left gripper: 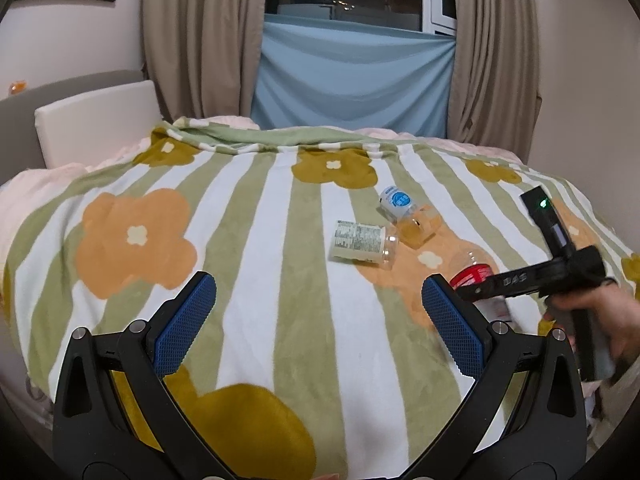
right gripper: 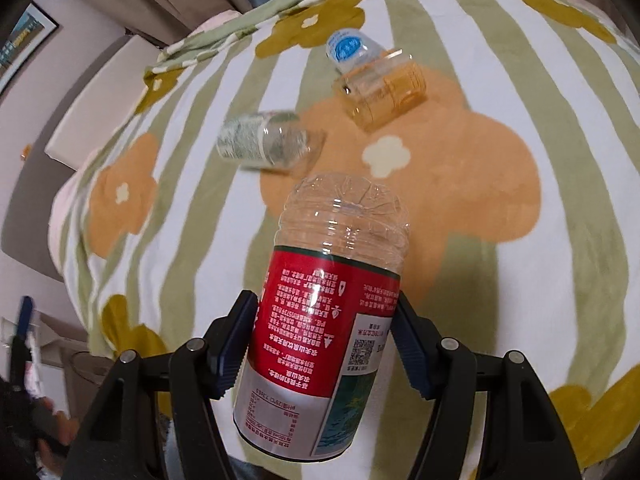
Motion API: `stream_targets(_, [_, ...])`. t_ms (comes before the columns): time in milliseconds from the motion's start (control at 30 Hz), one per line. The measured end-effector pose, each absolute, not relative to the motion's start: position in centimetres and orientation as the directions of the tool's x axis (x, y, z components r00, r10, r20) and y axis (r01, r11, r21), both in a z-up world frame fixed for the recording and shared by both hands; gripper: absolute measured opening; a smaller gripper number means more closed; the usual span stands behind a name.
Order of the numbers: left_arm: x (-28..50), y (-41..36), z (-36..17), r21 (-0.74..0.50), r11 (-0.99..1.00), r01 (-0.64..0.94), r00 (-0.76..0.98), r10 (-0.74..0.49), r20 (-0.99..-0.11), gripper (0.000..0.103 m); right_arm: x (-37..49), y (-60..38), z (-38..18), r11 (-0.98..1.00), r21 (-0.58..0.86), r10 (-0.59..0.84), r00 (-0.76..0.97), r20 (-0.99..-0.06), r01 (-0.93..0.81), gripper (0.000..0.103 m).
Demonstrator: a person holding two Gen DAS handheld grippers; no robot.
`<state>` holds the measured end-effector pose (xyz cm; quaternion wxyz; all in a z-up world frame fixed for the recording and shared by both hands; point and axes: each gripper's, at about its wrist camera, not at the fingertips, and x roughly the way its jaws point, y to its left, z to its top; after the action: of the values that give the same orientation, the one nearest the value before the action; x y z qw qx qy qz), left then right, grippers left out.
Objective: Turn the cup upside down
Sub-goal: 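Move the right tool to the red-labelled bottle and grasp it, then lift the red-labelled bottle with the right tool toward the left tool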
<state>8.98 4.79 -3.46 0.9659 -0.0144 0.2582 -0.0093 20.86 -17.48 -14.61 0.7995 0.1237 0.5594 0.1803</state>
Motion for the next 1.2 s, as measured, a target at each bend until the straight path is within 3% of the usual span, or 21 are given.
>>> stream_targets(500, [8.2, 5.8, -3.5, -0.030, 0.999, 0.011, 0.860, -0.025, -0.510, 0.102, 20.9, -16.8, -18.5, 0.942, 0.334, 0.333, 0.270, -0.903, -0.044, 0.064])
stream_targets(533, [8.2, 5.8, -3.5, -0.029, 1.000, 0.011, 0.859, -0.024, -0.511, 0.102, 21.0, -17.0, -18.5, 0.939, 0.342, 0.338, 0.271, -0.901, -0.036, 0.072])
stream_targets(567, [8.3, 5.8, -3.5, -0.027, 1.000, 0.011, 0.859, -0.024, -0.512, 0.102, 20.9, -17.0, -18.5, 0.933, 0.358, 0.352, 0.266, -0.897, -0.030, 0.090])
stream_targets(633, [8.5, 5.7, -3.3, -0.022, 1.000, 0.012, 0.856, -0.021, -0.516, 0.102, 20.9, -17.8, -18.6, 0.901, 0.435, 0.420, 0.262, -0.869, -0.002, 0.102])
stream_targets(900, [10.7, 2.6, -0.6, 0.049, 0.995, 0.091, 0.842, -0.051, -0.536, 0.102, 19.1, -21.5, -14.6, 0.824, 0.563, 0.549, 0.339, -0.764, -0.064, 0.102])
stream_targets(1067, [14.9, -2.3, 1.5, 0.073, 0.968, 0.238, 0.770, -0.143, -0.622, 0.102, 16.2, -23.9, -9.1, 0.829, 0.525, 0.541, 0.515, -0.665, -0.192, 0.102])
stream_targets(1200, [18.4, -6.4, 0.9, 0.086, 0.944, 0.320, 0.672, -0.162, -0.723, 0.102, 12.6, -26.3, -5.1, 0.860, 0.407, 0.501, 0.657, -0.564, -0.307, 0.103])
